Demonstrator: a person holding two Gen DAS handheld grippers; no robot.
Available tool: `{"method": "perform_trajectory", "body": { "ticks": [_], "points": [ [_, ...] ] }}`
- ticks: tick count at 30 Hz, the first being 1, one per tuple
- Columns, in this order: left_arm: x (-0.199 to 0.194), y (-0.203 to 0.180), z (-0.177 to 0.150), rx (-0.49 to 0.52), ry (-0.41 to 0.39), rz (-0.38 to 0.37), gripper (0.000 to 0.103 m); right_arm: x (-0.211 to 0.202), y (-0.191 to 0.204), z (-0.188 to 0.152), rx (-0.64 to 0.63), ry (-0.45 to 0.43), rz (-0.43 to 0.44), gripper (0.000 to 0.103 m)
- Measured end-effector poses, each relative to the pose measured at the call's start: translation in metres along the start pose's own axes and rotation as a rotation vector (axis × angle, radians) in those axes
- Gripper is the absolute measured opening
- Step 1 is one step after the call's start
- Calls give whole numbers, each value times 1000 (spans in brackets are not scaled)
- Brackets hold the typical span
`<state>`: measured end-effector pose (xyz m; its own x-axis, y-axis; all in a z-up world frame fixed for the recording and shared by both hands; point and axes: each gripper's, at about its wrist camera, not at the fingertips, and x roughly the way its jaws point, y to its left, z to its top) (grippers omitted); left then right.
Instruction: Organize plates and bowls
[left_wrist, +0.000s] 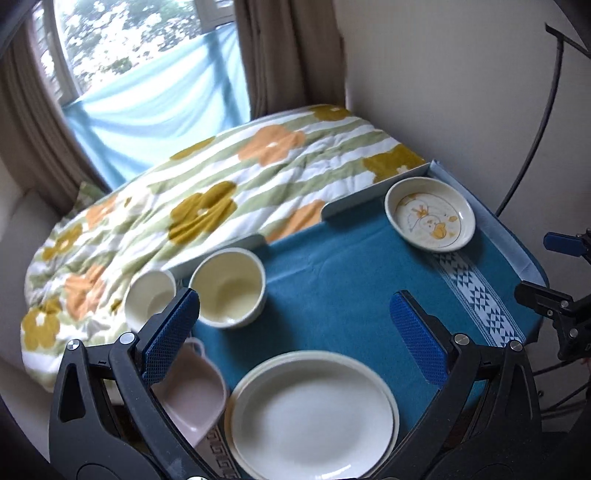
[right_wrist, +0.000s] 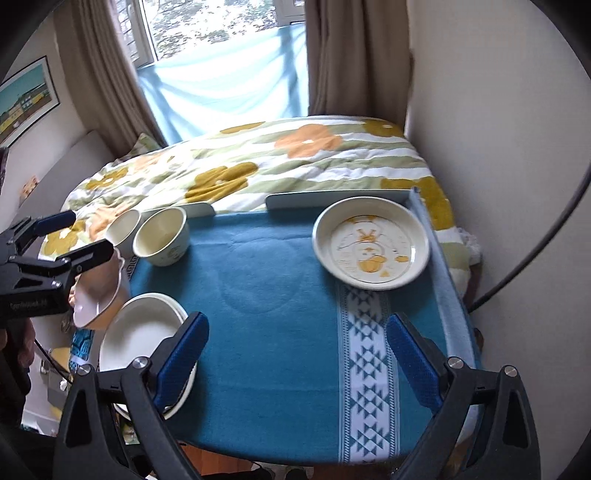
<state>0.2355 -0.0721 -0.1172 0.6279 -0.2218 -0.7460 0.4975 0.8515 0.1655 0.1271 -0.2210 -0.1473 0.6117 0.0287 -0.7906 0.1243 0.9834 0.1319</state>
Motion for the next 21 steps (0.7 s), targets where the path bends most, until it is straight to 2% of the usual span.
{"method": "perform_trajectory", "body": {
  "ticks": [3,5,7,11,15,18,21],
  "points": [
    [15,-21,32,80,-30,-42,102,-10,-20,2,81,-22,-62,96],
    [29,-33,50,96,-24,-92,102,-11,-36,4,140,-15,-85,96],
    [48,-43,65,94,0,-173,102,-7,-53,6,196,-14,-88,96],
    [90,-63,90,122,22,-229,102,8,-89,7,327,-29,-77,96],
    [146,-78,108,139,109,-311,102,39,-119,9,470,-40,-36,96],
    [195,-89,114,143,199,-381,102,68,-137,12,522,-32,-14,96],
    [239,-97,113,134,278,-433,97,97,-149,14,563,-4,19,81]
  ]
}}
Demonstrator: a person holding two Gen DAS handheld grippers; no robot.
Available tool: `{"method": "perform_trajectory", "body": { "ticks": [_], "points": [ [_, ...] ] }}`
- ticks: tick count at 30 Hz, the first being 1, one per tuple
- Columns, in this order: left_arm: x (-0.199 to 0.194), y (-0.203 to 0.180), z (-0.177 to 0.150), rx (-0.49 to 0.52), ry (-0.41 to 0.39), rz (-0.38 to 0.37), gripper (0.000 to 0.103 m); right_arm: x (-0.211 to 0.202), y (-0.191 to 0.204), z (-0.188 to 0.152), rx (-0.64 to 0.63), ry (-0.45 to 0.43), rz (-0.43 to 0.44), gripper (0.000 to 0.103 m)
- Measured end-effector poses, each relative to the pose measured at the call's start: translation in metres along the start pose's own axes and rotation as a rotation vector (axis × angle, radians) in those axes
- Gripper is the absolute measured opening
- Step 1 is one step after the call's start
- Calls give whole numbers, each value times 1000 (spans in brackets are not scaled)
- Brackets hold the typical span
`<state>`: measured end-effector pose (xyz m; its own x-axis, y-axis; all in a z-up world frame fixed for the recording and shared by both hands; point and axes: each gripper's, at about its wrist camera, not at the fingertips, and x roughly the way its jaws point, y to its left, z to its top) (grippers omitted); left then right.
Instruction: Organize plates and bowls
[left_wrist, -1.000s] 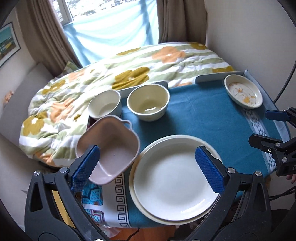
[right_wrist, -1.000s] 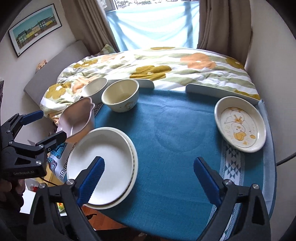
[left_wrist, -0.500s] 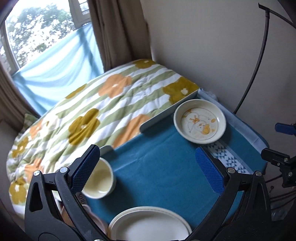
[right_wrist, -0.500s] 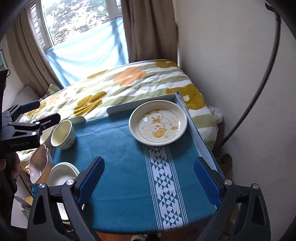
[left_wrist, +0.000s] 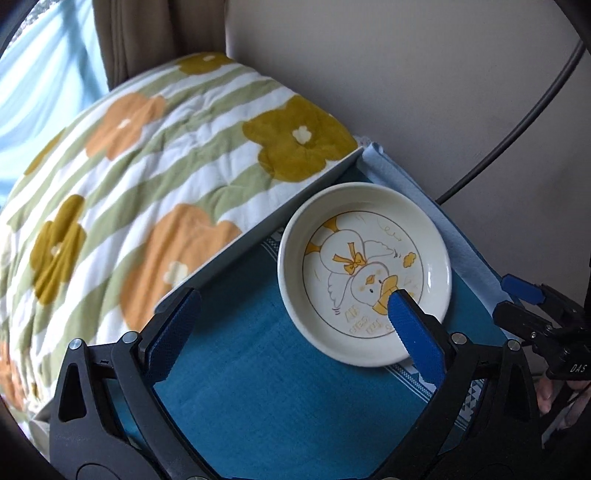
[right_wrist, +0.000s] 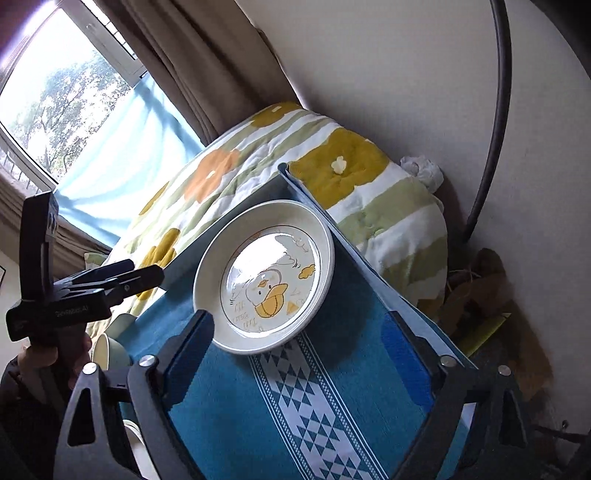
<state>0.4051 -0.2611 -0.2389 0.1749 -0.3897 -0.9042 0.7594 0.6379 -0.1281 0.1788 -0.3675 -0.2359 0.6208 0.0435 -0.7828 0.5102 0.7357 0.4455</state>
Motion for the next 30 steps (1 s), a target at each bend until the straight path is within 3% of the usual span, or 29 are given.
{"method": "perform_trajectory", "body": {
  "ticks": [2,5,9,11,13,15,16,17,19,30],
  "points": [
    [23,6,5,-8,43,-36,76,19,-5,4,11,32,7,73],
    [49,11,9,-4,103,-55,56,42,-11,7,31,76,13,62],
    [70,14,13,0,140,-73,48,60,-16,8,48,101,10,52],
    [72,15,14,0,143,-86,37,67,-17,10,52,108,9,44],
    [76,14,16,11,146,-93,36,72,-18,12,51,109,7,33],
    [77,12,17,26,143,-92,36,76,-18,14,55,105,5,30],
    [77,11,18,30,139,-92,32,77,-19,14,55,103,2,24],
    [77,10,18,31,140,-93,20,78,-18,14,55,104,0,22],
    [78,9,18,28,137,-89,20,80,-20,14,59,100,-13,17],
    [52,1,18,19,90,-51,20,74,-16,18,9,96,-4,17]
  ]
}}
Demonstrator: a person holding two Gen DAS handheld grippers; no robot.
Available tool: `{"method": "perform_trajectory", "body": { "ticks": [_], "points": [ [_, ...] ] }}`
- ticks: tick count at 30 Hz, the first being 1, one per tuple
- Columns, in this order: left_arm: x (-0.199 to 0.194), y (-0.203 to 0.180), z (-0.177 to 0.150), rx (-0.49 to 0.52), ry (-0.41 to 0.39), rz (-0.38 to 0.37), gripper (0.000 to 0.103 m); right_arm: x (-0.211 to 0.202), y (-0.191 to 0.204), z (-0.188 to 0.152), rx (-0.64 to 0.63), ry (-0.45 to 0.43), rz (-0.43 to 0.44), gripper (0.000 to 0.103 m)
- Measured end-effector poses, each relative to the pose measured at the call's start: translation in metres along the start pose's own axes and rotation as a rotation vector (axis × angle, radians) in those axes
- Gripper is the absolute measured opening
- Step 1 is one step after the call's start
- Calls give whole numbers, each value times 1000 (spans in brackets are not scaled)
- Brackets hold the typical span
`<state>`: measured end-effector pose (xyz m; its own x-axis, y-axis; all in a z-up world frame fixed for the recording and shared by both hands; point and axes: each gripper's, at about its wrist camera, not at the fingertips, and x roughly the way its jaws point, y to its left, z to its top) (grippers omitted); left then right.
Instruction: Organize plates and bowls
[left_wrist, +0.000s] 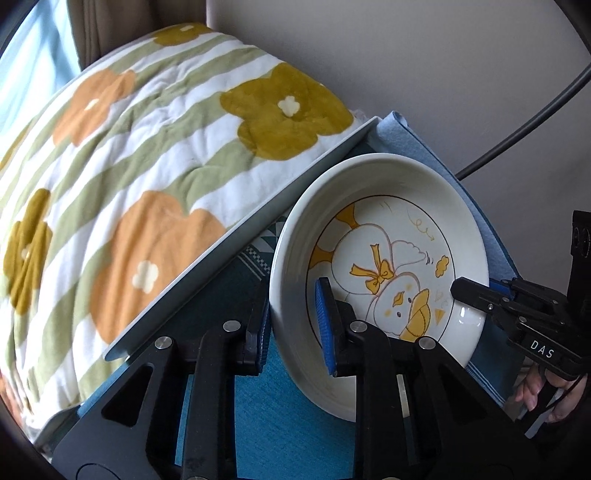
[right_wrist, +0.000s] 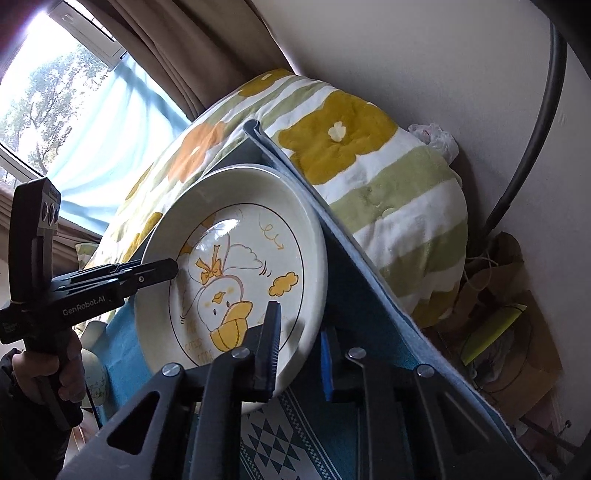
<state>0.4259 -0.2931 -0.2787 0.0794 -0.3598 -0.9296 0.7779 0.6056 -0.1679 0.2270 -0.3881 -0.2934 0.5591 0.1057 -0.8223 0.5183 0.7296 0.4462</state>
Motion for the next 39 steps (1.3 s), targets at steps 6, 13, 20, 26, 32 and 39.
{"method": "perform_trajectory", "body": {
  "ticks": [6,13,20,26,32,39],
  "points": [
    [-41,-10,-15,-16,-48,39,20,-26,14,0,-55,-23,20,17],
    [-114,-17,-60,-100,-129,82,20,-68,44,-5,-181,9,73,17],
    [-188,-24,-130,-185,-208,145,20,-101,84,-42,-298,68,158,17],
    [-226,-23,-200,-260,-235,196,20,-118,116,-83,-382,81,202,17],
    [-233,-12,-273,-405,-230,238,20,-109,146,-116,-502,122,246,17],
    [-211,4,-353,-608,-195,256,20,-78,175,-156,-658,209,289,17]
  ]
}}
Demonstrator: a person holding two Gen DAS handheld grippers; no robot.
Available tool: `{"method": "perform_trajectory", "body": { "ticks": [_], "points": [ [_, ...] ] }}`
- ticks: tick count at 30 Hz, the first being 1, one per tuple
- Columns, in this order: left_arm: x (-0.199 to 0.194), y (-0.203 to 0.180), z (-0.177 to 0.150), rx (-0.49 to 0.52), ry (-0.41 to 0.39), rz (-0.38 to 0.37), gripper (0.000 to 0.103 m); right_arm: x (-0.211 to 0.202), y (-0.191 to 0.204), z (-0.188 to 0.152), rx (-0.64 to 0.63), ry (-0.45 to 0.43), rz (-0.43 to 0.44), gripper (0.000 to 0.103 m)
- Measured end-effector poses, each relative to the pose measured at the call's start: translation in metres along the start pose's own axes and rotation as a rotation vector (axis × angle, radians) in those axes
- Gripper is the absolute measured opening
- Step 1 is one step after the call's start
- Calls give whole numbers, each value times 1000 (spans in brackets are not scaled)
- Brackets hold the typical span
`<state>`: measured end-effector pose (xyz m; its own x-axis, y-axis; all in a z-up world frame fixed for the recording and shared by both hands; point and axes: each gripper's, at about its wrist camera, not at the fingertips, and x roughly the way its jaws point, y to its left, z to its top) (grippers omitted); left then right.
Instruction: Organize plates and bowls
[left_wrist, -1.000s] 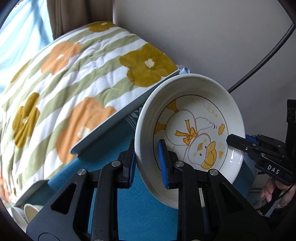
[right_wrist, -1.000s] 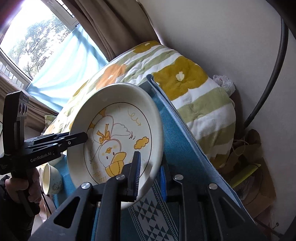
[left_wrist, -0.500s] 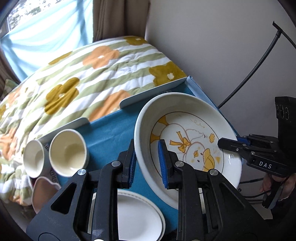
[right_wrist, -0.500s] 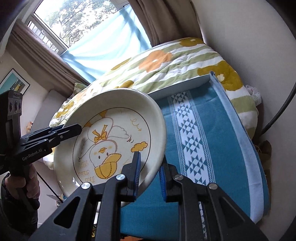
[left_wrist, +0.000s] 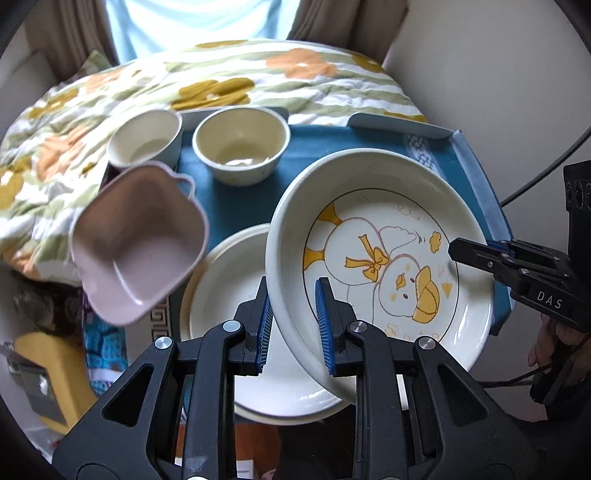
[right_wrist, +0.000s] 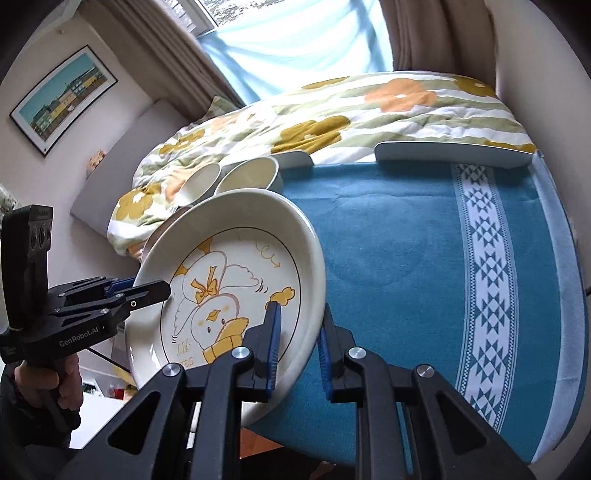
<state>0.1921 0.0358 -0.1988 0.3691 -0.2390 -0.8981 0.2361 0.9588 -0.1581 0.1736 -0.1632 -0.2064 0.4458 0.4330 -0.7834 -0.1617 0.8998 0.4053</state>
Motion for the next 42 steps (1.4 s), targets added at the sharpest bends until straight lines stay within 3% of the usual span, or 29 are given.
{"method": "perform_trajectory", "body": {
  "ticks": [9,24,31,36,42],
  "points": [
    [40,40,-45,-132,14,16,20,59,15,-15,-102,87,34,17],
    [60,44,-52,-165,19,82,20,76,28,-14,-222,101,17,17],
    [60,28,-53,-100,9,196,20,76,31,-17,-259,100,6,17],
    [61,8,-54,-6,-10,343,20,77,34,-18,-286,98,1,17],
    [61,9,-52,-8,0,369,20,80,35,-18,-304,96,2,17]
  ]
}}
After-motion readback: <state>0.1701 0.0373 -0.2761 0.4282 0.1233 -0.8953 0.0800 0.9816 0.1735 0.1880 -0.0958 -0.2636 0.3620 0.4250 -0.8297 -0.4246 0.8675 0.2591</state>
